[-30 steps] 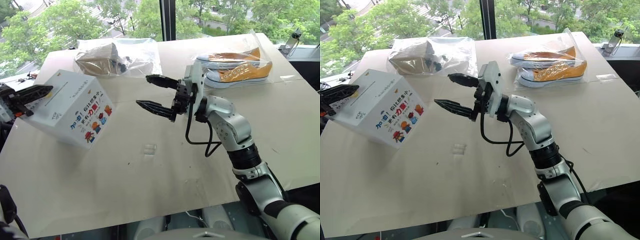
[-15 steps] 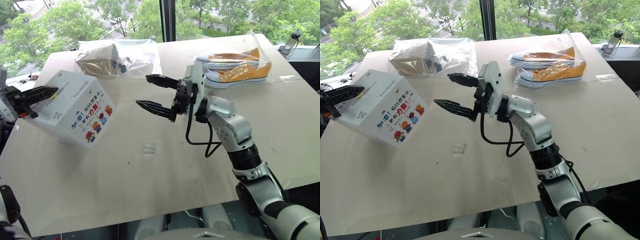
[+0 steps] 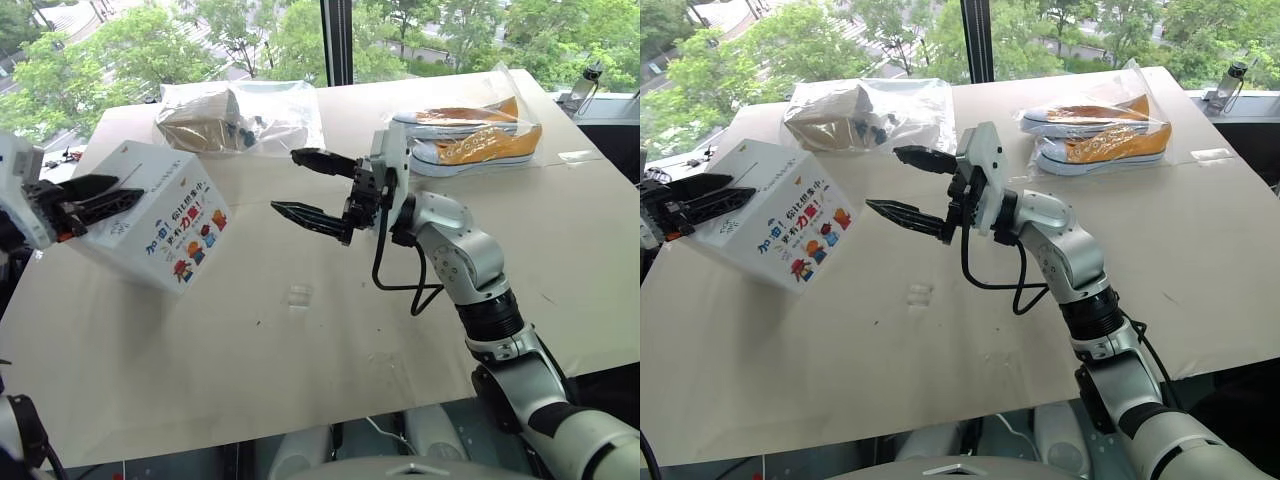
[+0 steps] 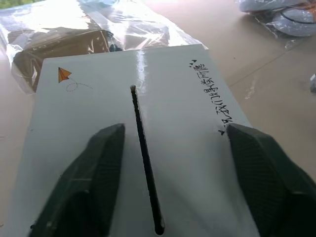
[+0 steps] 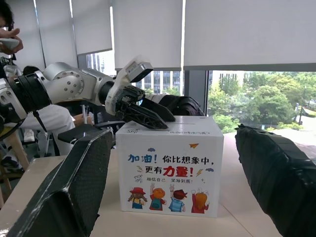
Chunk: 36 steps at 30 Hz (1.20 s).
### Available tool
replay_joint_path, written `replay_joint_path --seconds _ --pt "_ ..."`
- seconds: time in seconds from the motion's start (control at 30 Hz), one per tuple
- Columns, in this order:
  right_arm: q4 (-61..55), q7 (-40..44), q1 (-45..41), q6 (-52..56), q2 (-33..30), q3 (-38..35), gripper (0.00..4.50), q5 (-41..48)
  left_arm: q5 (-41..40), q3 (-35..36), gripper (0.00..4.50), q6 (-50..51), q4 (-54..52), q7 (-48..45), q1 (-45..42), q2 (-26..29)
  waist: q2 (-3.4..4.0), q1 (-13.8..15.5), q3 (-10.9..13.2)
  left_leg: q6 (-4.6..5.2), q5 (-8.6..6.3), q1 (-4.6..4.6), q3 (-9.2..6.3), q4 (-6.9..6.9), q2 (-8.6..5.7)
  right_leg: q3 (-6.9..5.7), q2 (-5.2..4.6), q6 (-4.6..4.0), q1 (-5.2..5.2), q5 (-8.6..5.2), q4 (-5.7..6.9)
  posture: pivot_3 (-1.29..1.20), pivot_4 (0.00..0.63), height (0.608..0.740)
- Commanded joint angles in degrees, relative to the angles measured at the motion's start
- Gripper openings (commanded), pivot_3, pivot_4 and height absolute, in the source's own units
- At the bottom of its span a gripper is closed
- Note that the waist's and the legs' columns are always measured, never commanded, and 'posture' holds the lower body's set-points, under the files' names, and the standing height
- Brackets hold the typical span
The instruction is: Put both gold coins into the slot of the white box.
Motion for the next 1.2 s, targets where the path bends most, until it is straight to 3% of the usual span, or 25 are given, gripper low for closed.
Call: replay_joint_path --seconds 0.03,0.3,0.47,0.7,0.93,1.07,1.2 --pt "-2.26 0.45 -0.74 -0.53 0.23 -0.22 4.27 1.08 -0.38 1.37 4.45 1.67 -0.89 1.27 1.46 -1.14 0.0 -0.01 0.0 -0.02 0.01 0.01 0.0 0.0 0.0 0.0 0.01 -0.02 0.0 0.01 0.01 0.0 0.15 0.74" --pt "-3.0 1.62 -0.01 0.7 -1.33 -0.74 4.27 1.92 -5.61 9.44 4.45 1.17 -7.54 3.37 0.58 -3.31 -0.13 0.06 0.0 -0.07 0.04 -0.16 -0.1 0.01 0.02 -0.12 0.01 -0.04 -0.06 0.03 -0.12 0.0 0.15 0.74" --pt "-4.16 4.72 1.93 1.47 -5.66 -2.05 4.27 3.9 -14.71 14.02 4.45 7.3 -24.69 3.75 3.05 -6.19 -0.39 0.08 0.01 -0.08 0.05 -0.46 -0.14 0.08 0.03 -0.15 -0.01 -0.04 -0.29 0.03 -0.19 0.0 0.15 0.74" --pt "-6.62 10.69 7.07 3.02 -14.66 -5.38 4.27 7.55 -22.01 10.39 4.45 12.06 -49.72 11.43 11.72 -13.43 -0.37 0.36 0.03 -0.07 0.04 -0.4 -0.06 0.04 0.06 -0.11 -0.04 -0.04 -0.28 0.03 -0.22 0.0 0.15 0.74" --pt "-3.18 15.12 18.38 -3.52 -25.05 -6.82 4.27 2.27 -11.57 -2.97 4.45 8.22 -62.45 21.31 25.58 -22.18 -0.37 1.27 0.04 -0.04 0.03 -0.22 0.13 -0.04 0.07 0.0 -0.02 -0.04 -0.11 0.02 -0.28 0.0 0.15 0.74" --pt "0.31 14.22 25.18 -10.58 -27.15 -7.87 4.27 -2.04 0.5 -9.49 4.45 -1.57 -60.04 25.98 33.82 -27.63 -0.26 1.74 0.01 -0.05 0.03 -0.07 0.28 -0.05 0.19 0.1 0.07 -0.06 -0.04 0.03 -0.21 0.0 0.15 0.74" --pt "3.93 12.74 29.41 -16.87 -28.15 -8.23 4.27 -5.91 6.9 -11.27 4.45 -10.21 -55.19 26.32 40.04 -30.99 -0.28 2.23 0.02 0.0 0.0 0.0 0.28 -0.03 0.22 0.03 0.07 -0.09 0.14 0.06 -0.38 0.0 0.15 0.74"
